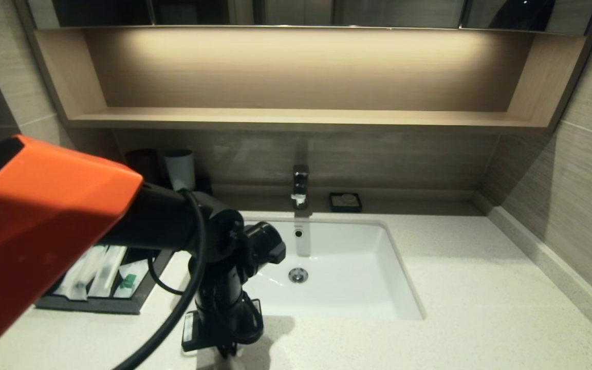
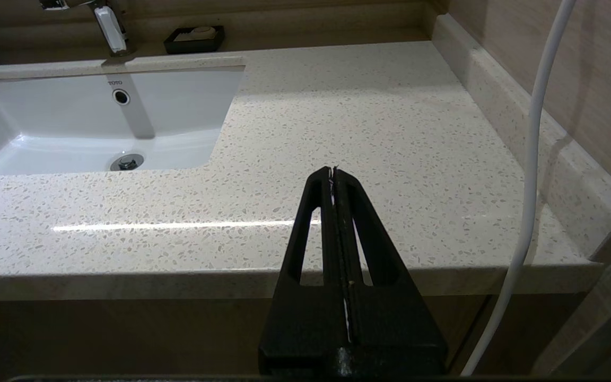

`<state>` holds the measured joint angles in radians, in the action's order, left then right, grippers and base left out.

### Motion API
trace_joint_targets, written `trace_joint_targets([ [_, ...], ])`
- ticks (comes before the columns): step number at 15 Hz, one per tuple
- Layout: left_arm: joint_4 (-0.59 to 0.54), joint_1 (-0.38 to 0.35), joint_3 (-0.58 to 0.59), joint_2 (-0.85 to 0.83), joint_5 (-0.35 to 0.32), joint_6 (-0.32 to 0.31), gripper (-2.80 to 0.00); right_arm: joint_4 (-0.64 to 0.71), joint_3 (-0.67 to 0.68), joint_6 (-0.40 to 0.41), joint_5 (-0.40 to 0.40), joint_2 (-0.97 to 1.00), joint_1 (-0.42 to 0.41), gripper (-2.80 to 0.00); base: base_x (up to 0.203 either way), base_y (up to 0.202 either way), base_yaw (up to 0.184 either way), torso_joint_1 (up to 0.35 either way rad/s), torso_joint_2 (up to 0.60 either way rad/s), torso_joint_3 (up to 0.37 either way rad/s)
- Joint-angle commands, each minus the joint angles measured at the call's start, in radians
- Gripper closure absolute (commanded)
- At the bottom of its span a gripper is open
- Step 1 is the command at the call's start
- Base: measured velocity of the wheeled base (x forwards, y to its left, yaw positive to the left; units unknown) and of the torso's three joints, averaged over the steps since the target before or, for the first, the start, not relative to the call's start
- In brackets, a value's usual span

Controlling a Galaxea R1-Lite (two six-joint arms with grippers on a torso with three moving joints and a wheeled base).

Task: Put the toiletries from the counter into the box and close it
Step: Pick up the bathroom toiletry

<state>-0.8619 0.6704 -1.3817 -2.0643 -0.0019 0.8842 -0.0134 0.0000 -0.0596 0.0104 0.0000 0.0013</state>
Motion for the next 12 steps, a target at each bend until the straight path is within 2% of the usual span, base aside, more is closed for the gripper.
trace_joint_targets([
  [1,-0.003,0.0,0.0,-0.001,-0.017,-0.001,0.0,0.0,0.0,0.0,0.0,0.002,0.0,0.0,0.0,0.0,0.0,0.0,0.0,0.0],
  [5,0.004,0.0,-0.039,0.019,-0.031,-0.015,0.0,0.0,0.0,0.0,0.0,0.002,0.0,0.0,0.0,0.0,0.0,0.0,0.0,0.0],
  [7,-0.029,-0.004,-0.164,0.041,-0.025,-0.041,0.0,0.0,0.0,0.0,0.0,0.002,0.0,0.0,0.0,0.0,0.0,0.0,0.0,0.0],
  [9,-0.166,-0.024,-0.315,0.067,-0.017,-0.089,0.0,0.0,0.0,0.0,0.0,0.002,0.0,0.0,0.0,0.0,0.0,0.0,0.0,0.0],
  [10,-0.239,-0.066,-0.362,0.082,-0.003,-0.11,0.0,0.0,0.0,0.0,0.0,0.001,0.0,0.0,0.0,0.0,0.0,0.0,0.0,0.0],
  [12,-0.303,-0.179,-0.378,0.135,0.025,-0.16,0.0,0.0,0.0,0.0,0.0,0.0,0.0,0.0,0.0,0.0,0.0,0.0,0.0,0.0],
])
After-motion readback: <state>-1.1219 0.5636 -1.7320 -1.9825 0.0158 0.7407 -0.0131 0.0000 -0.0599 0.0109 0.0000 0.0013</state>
